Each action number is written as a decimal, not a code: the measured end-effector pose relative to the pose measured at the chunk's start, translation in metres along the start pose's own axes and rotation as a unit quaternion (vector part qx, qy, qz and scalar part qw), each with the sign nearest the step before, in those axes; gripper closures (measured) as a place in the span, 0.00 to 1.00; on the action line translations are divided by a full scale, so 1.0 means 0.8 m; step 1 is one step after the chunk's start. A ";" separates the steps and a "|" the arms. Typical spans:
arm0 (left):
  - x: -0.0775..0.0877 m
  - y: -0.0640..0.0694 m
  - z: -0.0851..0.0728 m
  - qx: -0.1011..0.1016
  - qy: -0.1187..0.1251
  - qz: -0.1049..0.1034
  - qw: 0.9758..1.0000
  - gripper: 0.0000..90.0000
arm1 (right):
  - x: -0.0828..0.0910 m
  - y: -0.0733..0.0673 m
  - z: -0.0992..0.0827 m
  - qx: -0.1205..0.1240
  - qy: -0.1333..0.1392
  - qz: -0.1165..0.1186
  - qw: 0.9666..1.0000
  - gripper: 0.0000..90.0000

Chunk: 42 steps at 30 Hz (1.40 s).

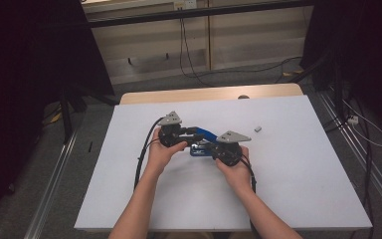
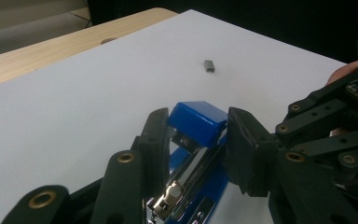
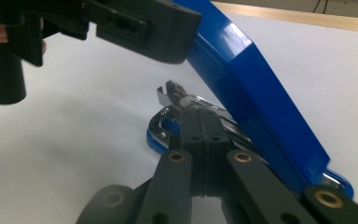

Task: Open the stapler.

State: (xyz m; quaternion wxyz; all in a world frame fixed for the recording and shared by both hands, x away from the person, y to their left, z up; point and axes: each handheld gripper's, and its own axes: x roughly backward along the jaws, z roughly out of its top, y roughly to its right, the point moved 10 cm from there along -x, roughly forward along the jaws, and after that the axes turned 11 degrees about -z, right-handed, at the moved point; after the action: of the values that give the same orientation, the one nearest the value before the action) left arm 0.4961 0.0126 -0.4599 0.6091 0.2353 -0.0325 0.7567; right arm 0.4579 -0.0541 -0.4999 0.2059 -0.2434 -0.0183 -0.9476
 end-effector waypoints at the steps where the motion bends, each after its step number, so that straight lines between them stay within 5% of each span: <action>1: 0.000 0.000 0.000 0.000 0.002 -0.001 1.000 0.67 | -0.005 -0.003 0.002 0.000 0.005 0.001 1.000 1.00; 22: -0.001 0.001 0.002 0.001 0.003 0.000 1.000 0.67 | -0.031 -0.004 0.008 -0.029 0.014 -0.019 0.999 1.00; 42: 0.001 -0.001 0.000 0.007 0.007 -0.006 1.000 0.66 | -0.035 -0.010 0.012 -0.044 0.024 -0.042 0.998 1.00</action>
State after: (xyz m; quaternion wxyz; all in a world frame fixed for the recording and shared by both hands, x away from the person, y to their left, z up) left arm 0.4965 0.0132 -0.4596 0.6120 0.2344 -0.0216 0.7551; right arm 0.4812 -0.0353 -0.5041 0.1553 -0.2289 0.0180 -0.9608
